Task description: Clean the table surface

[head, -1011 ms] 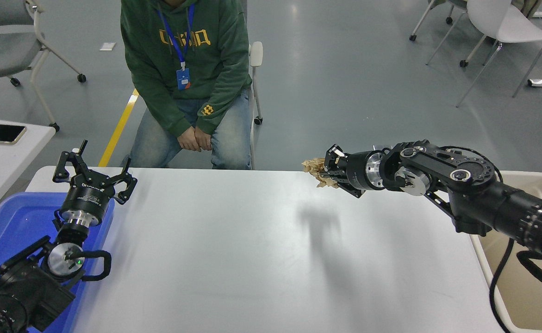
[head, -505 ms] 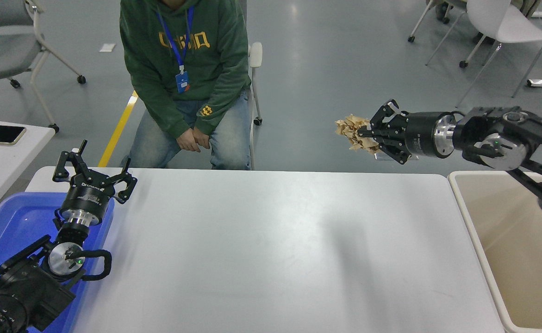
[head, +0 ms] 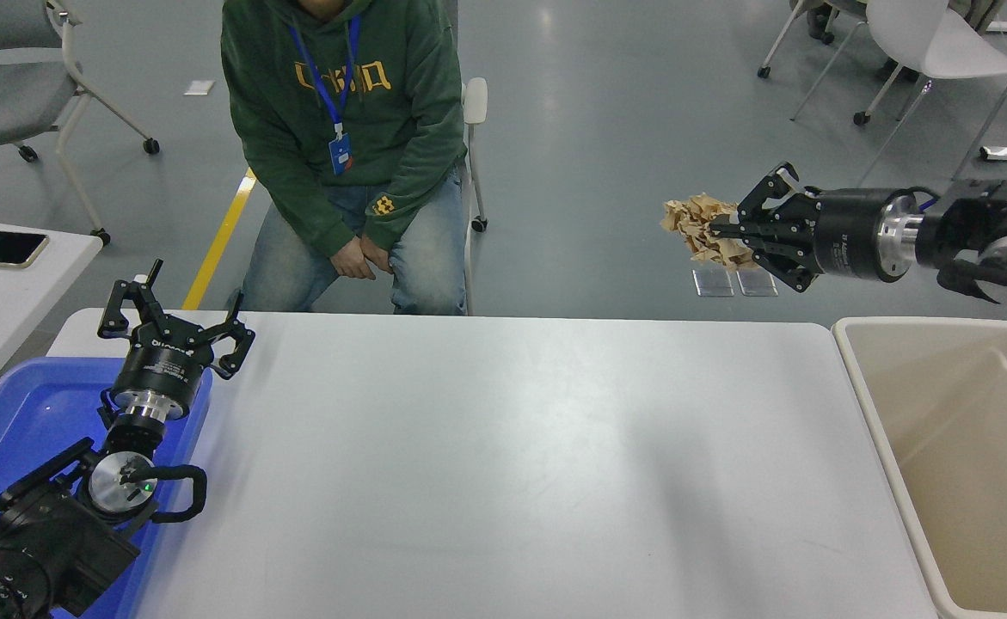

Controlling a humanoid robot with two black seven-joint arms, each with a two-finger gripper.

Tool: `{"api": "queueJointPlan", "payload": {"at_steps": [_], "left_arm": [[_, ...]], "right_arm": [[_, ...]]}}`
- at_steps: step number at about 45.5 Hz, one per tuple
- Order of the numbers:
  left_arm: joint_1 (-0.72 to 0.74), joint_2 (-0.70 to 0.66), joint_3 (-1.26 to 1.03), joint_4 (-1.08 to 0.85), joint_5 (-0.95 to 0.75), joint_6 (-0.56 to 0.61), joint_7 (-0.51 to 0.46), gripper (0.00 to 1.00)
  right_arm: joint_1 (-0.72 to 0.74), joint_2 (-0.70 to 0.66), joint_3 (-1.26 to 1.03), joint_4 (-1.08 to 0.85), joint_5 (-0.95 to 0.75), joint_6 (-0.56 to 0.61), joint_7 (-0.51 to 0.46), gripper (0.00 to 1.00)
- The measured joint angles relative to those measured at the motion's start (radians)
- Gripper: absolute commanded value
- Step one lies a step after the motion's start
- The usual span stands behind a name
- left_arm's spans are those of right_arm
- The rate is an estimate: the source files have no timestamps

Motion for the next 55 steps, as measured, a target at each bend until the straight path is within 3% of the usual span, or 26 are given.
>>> {"api": "queueJointPlan", "payload": {"at_steps": [29, 55], "left_arm": [[0.0, 0.0, 0.0, 0.0, 0.0, -0.001, 0.0, 1.0], [0.0, 0.0, 0.0, 0.0, 0.0, -0.001, 0.0, 1.0]], "right_arm": [[-0.002, -0.017, -0.02, -0.06, -0.015, -0.027, -0.002, 0.0], [-0.03, 0.005, -0.108, -0.396, -0.115, -0.087, 0.003, 0.0]]}}
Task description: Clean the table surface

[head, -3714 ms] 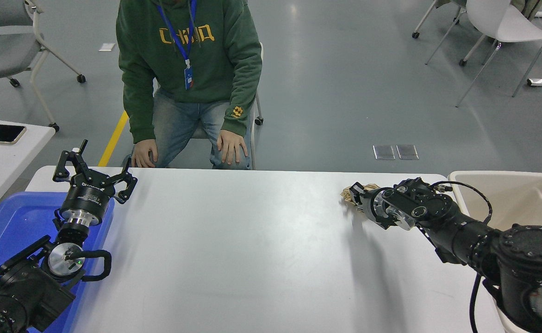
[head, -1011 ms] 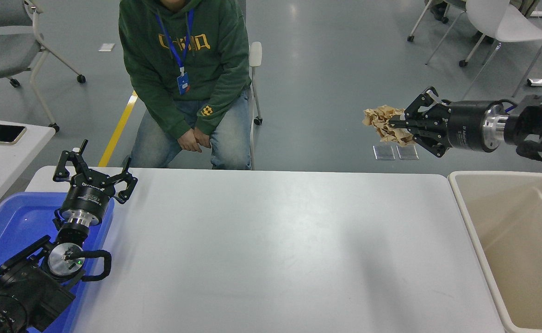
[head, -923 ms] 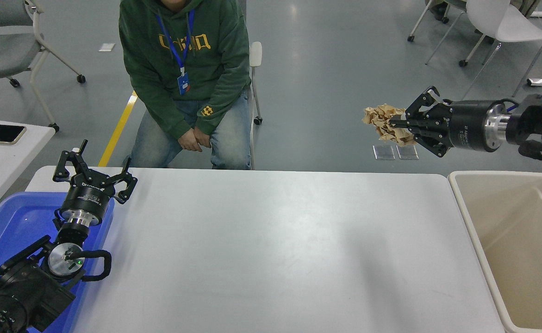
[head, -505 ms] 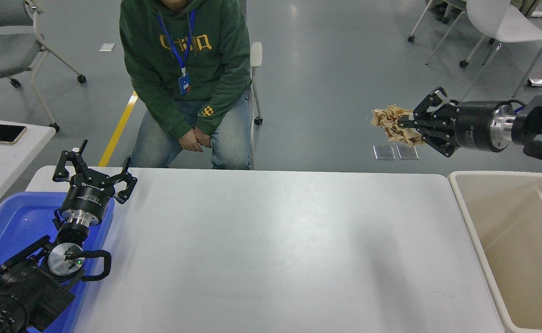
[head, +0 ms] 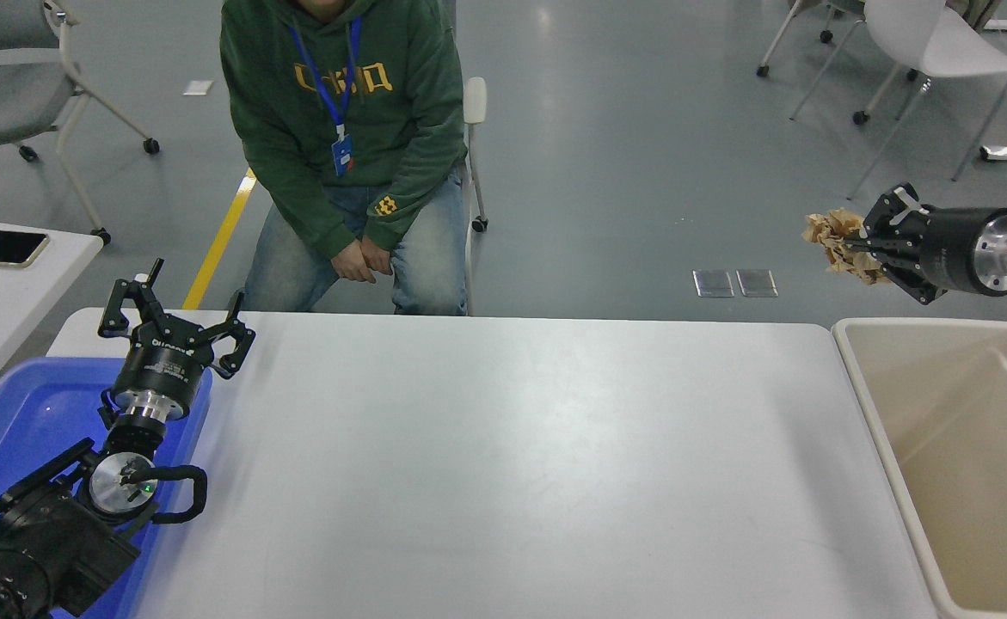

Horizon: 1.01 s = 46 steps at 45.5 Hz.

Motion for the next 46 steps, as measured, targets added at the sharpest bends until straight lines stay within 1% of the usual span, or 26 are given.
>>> {"api": "queueJointPlan", "payload": {"at_steps": [11, 25, 32, 35, 46], "left_arm": [[0.0, 0.0, 0.0, 0.0, 0.0, 0.001, 0.0, 1.0], [0.0, 0.0, 0.0, 0.0, 0.0, 0.001, 0.0, 1.0], [0.0, 0.0, 0.0, 0.001, 0.0, 0.001, 0.0, 1.0], [0.0, 0.0, 0.0, 0.0, 0.0, 0.001, 0.0, 1.0], [0.0, 0.0, 0.0, 0.001, 0.0, 0.001, 0.0, 1.0]], "right_arm": [[-0.028, 0.034, -0.043, -0.134, -0.008, -0.049, 0.002, 0.0], [-0.073, 0.143, -0.103, -0.35, -0.011, -0.103, 0.019, 0.0], [-0.085, 0.21, -0.196, -0.467, -0.011, -0.115, 0.046, 0.0], [-0.088, 0.254, -0.27, -0.537, -0.012, -0.119, 0.066, 0.0], [-0.094, 0.324, -0.426, -0.632, -0.012, -0.122, 0.135, 0.0]]}}
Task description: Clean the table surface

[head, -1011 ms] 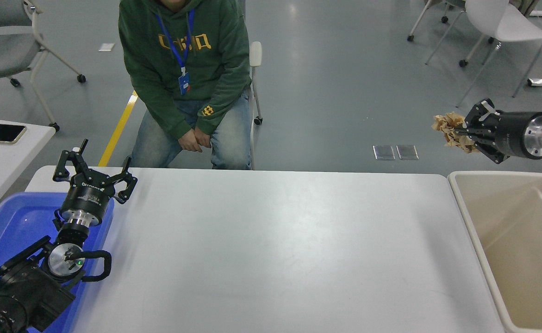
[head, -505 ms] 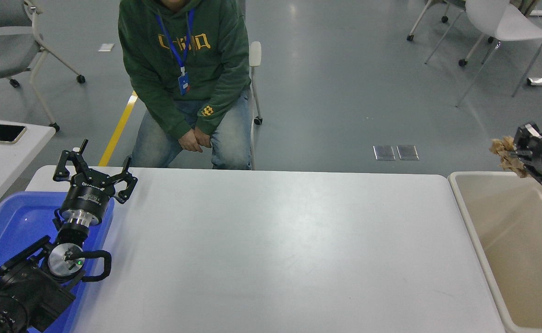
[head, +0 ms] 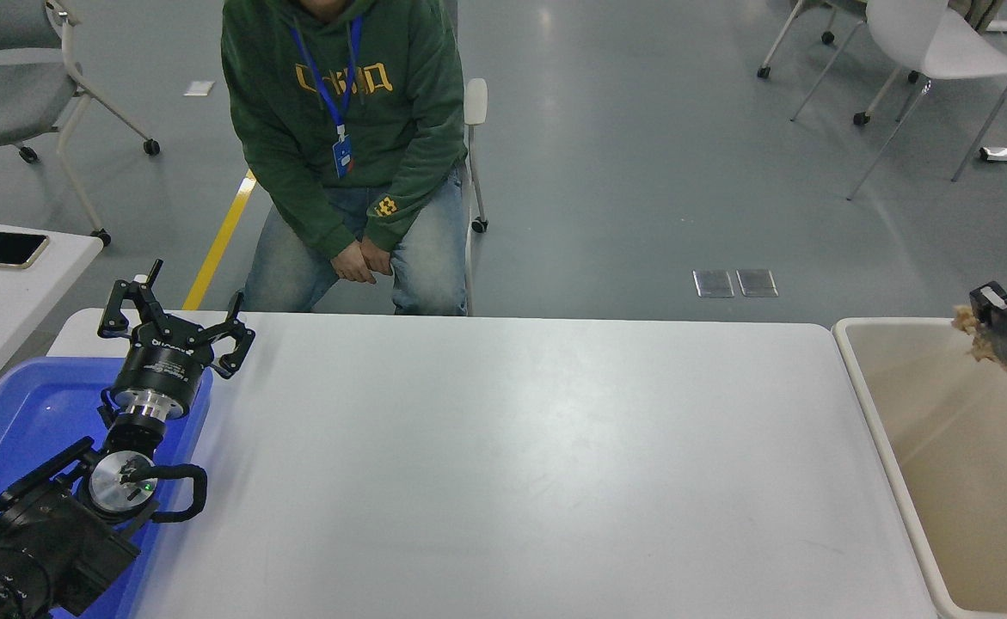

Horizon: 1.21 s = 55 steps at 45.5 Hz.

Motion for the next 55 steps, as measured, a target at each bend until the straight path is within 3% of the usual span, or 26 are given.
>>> {"api": "queueJointPlan", "payload": {"at_steps": [29, 32, 36, 38, 40, 41, 55], "left_arm": [[0.0, 0.0, 0.0, 0.001, -0.001, 0.0, 0.0, 1.0], [0.0, 0.0, 0.0, 0.001, -0.001, 0.0, 0.0, 1.0], [0.0, 0.0, 0.0, 0.001, -0.001, 0.0, 0.0, 1.0], [0.0, 0.001, 0.0, 0.001, -0.001, 0.0, 0.0, 1.0], [0.0, 0.001, 0.0, 0.001, -0.001, 0.0, 0.0, 1.0], [0.0, 0.001, 0.0, 0.001, -0.001, 0.0, 0.0, 1.0], [0.0, 0.001, 0.0, 0.001, -0.001, 0.0, 0.0, 1.0]], "right_arm": [[-0.076, 0.053, -0.225, -0.1, 0.0, 0.0, 0.112, 0.0], [-0.08, 0.054, -0.23, -0.104, 0.0, -0.001, 0.115, 0.15], [-0.083, 0.055, -0.233, -0.114, 0.0, -0.005, 0.117, 0.49], [-0.084, 0.057, -0.234, -0.12, 0.0, -0.009, 0.117, 0.68], [-0.085, 0.059, -0.235, -0.126, 0.001, -0.014, 0.117, 0.96], [-0.085, 0.06, -0.235, -0.128, 0.002, -0.015, 0.116, 1.0], [-0.087, 0.072, -0.221, -0.144, 0.016, -0.027, 0.112, 1.0]]}}
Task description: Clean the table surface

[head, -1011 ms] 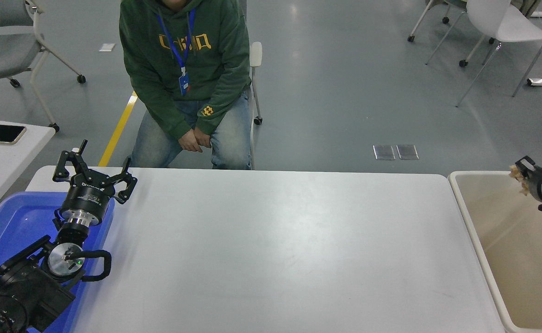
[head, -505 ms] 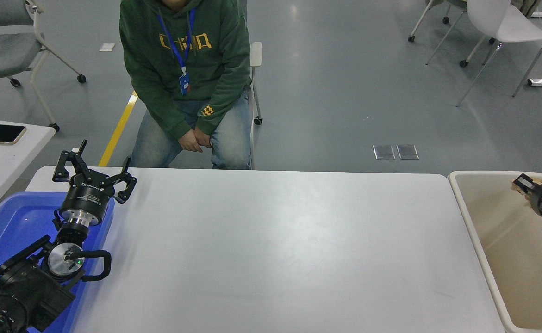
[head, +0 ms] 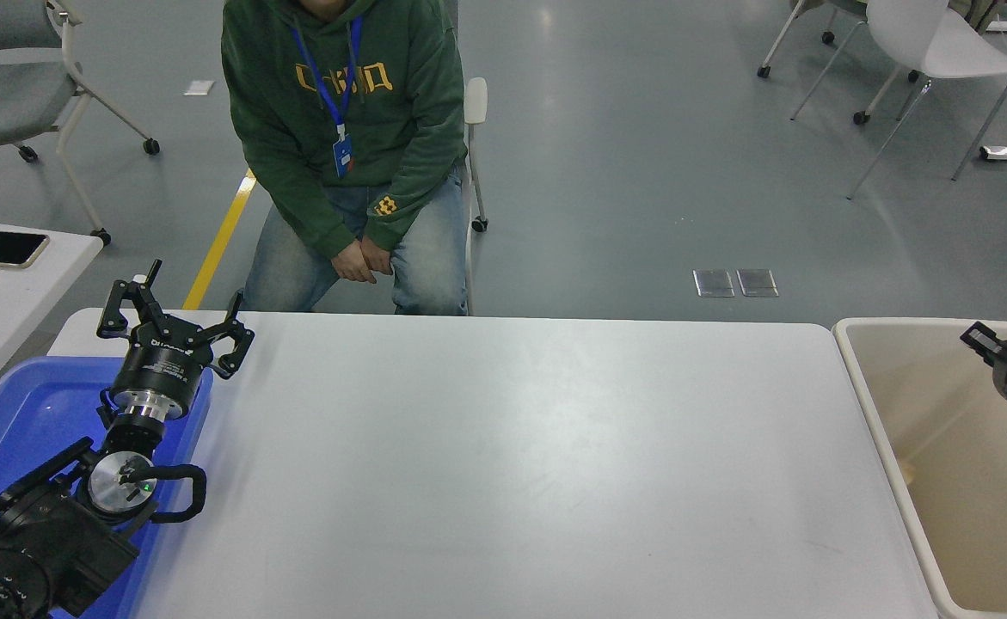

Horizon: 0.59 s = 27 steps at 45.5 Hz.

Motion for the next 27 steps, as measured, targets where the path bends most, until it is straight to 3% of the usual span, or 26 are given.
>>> {"api": "queueJointPlan", "payload": {"at_steps": [11, 27], "left_arm": [[0.0, 0.0, 0.0, 0.0, 0.0, 0.0, 0.0, 1.0], [-0.001, 0.0, 0.0, 0.0, 0.0, 0.0, 0.0, 1.0]], "right_arm": [[0.007, 0.001, 0.097, -0.001, 0.004, -0.002, -0.001, 1.0], [0.018, -0.025, 0.466, 0.107, 0.017, 0.002, 0.007, 1.0]]}}
